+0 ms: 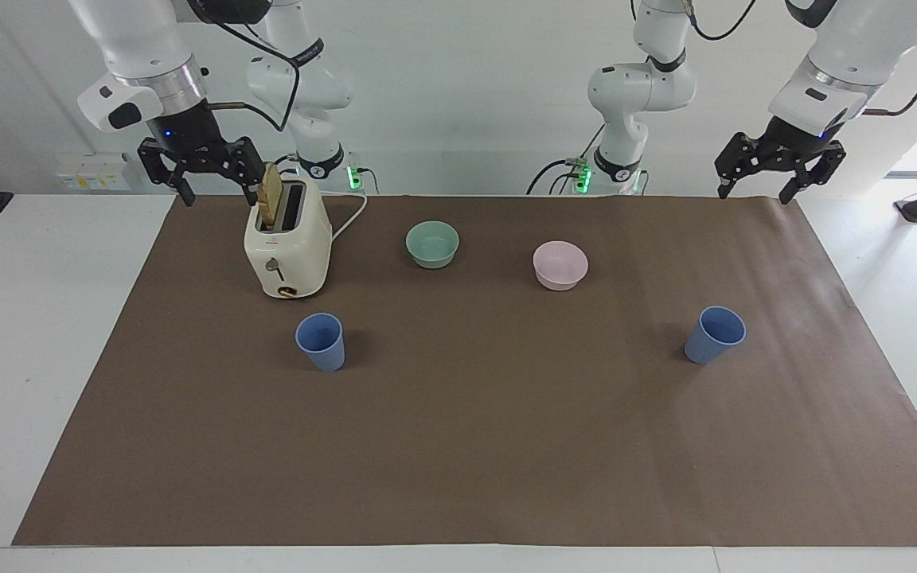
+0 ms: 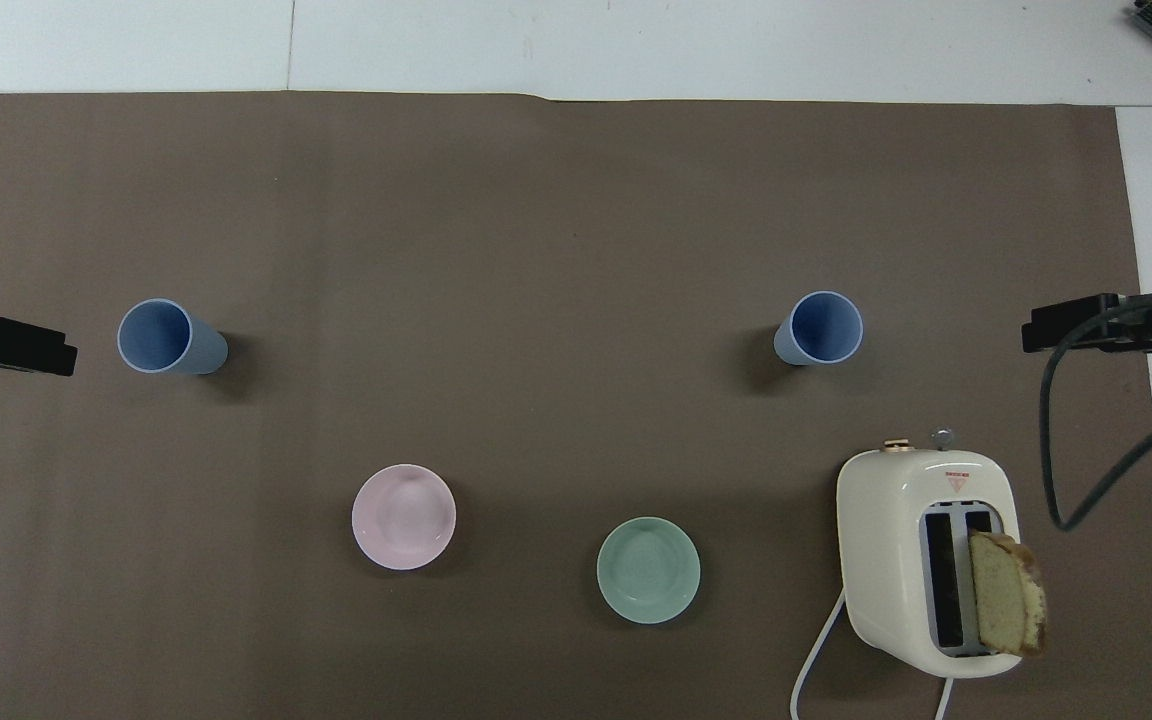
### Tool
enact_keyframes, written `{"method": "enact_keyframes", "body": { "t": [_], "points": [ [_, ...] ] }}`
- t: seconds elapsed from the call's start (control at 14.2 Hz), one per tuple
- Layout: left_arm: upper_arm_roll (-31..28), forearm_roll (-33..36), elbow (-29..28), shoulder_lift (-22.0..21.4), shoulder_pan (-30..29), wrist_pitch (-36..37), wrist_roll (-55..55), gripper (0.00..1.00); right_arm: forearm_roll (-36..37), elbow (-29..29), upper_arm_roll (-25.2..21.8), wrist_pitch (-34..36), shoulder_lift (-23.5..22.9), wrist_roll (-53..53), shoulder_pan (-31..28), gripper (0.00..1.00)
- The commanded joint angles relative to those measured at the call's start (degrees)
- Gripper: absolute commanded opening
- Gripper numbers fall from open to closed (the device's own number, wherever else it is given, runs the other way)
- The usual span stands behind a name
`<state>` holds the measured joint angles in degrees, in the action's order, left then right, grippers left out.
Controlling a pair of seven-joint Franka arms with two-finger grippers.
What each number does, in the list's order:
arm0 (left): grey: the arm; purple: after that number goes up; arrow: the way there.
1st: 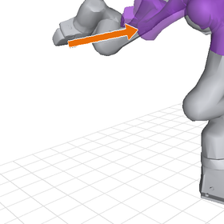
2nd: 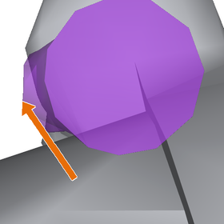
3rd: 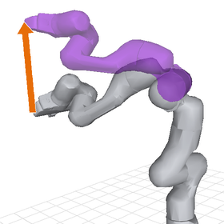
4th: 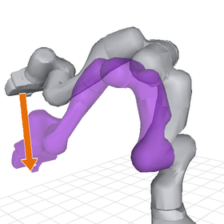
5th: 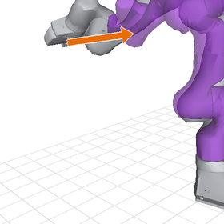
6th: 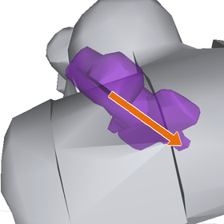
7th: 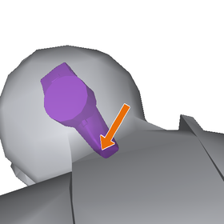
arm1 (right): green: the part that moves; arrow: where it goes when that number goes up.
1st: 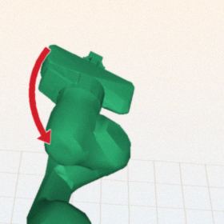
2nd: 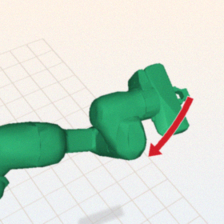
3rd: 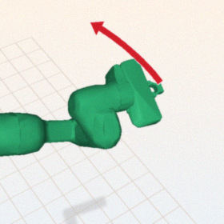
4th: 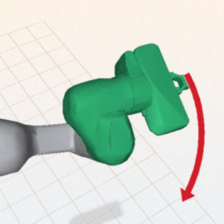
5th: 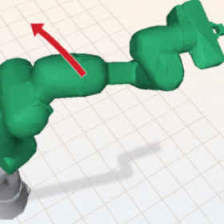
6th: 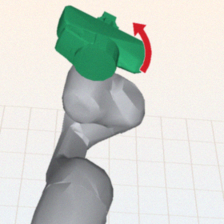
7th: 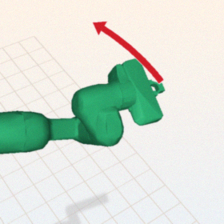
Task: Stack blue cups with both arms
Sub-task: 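Move the left gripper toward the blue cup nearest it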
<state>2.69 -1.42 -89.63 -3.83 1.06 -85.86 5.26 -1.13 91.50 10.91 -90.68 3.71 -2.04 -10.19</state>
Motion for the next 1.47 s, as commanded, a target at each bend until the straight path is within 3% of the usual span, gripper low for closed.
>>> {"method": "enact_keyframes", "body": {
  "t": [0.0, 0.98, 1.4],
  "points": [
    [0.2, 0.5, -1.4, -1.5, -0.2, 0.2, -1.0, 1.00, -0.5, 0.5, 0.4, 0.5, 0.5, 1.4, -0.9, 1.00],
    [0.2, 0.1, -2.5, -1.2, -0.2, -1.5, -3.9, 1.00, -0.5, 0.5, 0.4, 0.5, 0.5, 1.4, -0.8, 1.00],
    [0.1, 0.1, -14.2, 2.1, -4.1, -20.4, -3.8, 1.00, -0.5, 0.5, 0.4, 0.5, 0.5, 1.3, -0.8, 1.00]
  ]
}}
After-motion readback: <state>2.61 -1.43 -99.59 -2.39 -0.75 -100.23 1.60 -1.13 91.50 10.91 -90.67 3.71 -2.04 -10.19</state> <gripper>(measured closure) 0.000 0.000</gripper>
